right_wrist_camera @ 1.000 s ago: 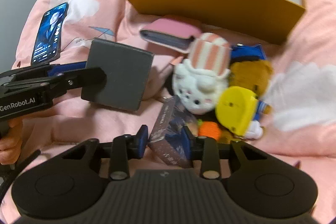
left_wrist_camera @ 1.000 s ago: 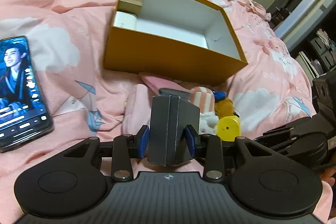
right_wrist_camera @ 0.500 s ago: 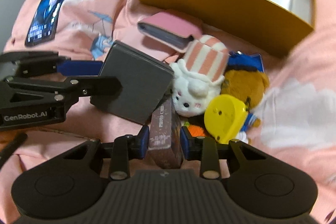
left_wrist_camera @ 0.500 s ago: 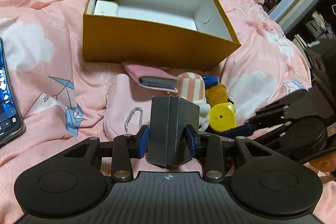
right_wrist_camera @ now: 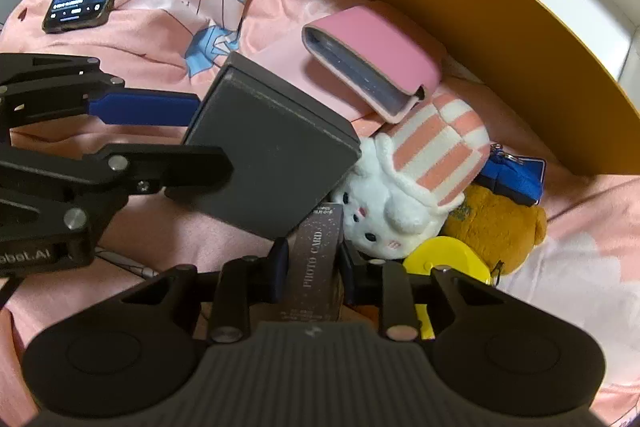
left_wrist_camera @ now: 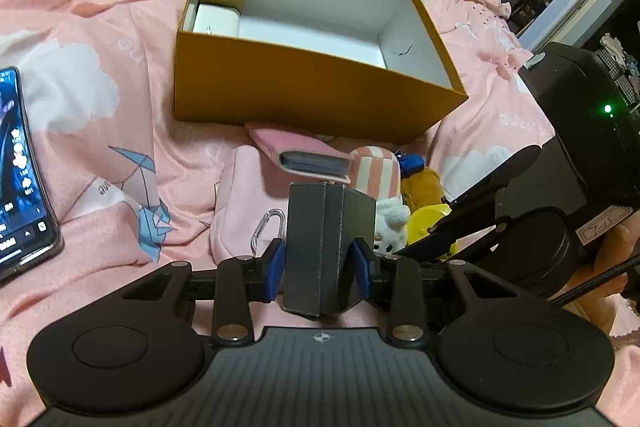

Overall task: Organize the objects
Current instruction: 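Grasp the dark photo card pack with the right tool while the left tool holds the grey box, then carry the grey box and photo card pack over the orange box with both tools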

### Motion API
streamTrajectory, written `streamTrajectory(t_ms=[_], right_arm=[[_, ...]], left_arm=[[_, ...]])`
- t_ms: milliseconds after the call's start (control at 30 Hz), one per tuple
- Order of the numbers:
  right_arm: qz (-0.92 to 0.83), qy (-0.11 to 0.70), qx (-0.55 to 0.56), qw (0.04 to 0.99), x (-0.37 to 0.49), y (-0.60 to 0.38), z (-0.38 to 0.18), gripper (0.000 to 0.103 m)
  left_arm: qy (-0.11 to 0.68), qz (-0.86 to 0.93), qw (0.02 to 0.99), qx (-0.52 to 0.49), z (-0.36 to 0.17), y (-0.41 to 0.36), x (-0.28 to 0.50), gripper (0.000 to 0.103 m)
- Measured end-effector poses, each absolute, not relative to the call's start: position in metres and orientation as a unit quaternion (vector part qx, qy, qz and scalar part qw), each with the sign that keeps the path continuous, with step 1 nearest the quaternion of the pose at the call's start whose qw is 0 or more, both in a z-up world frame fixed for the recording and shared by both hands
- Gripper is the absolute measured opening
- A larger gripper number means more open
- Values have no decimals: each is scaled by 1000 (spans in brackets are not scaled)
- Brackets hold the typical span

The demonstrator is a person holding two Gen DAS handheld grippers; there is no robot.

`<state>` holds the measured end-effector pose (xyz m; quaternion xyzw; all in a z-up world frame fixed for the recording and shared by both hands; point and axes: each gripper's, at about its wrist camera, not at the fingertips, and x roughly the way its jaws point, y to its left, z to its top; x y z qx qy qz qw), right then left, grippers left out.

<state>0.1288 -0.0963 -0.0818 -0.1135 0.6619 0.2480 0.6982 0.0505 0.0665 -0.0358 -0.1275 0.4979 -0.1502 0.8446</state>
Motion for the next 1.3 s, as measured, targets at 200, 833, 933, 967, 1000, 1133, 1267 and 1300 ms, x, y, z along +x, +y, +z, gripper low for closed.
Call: streamTrajectory(t_ms=[200, 833, 933, 967, 1000, 1133, 1267, 1300], right_arm=[[248, 631, -102, 728, 119, -111, -54, 25], [210, 404, 48, 889, 160, -173, 70, 24], [187, 378, 68, 904, 181, -179, 72, 24], [177, 372, 75, 908, 189, -181, 69, 24], [170, 370, 77, 910, 195, -183, 64, 24], [142, 377, 86, 911, 219, -191, 37, 24], [115, 394, 94, 907, 236, -195, 8, 24], [112, 399, 100, 905, 238, -197, 2, 24]], left_arm=[[467, -163, 856, -148, -22, 75, 48, 40], [340, -124, 917, -168, 42, 85, 114, 40], [335, -123, 919, -165, 40, 78, 135, 40], [339, -122, 918, -166, 36, 76, 142, 40], [344, -117, 917, -168, 32, 74, 149, 40], [375, -104, 905, -173, 5, 67, 179, 40], [408, -104, 889, -182, -19, 63, 201, 40], [416, -104, 885, -181, -24, 63, 204, 40]])
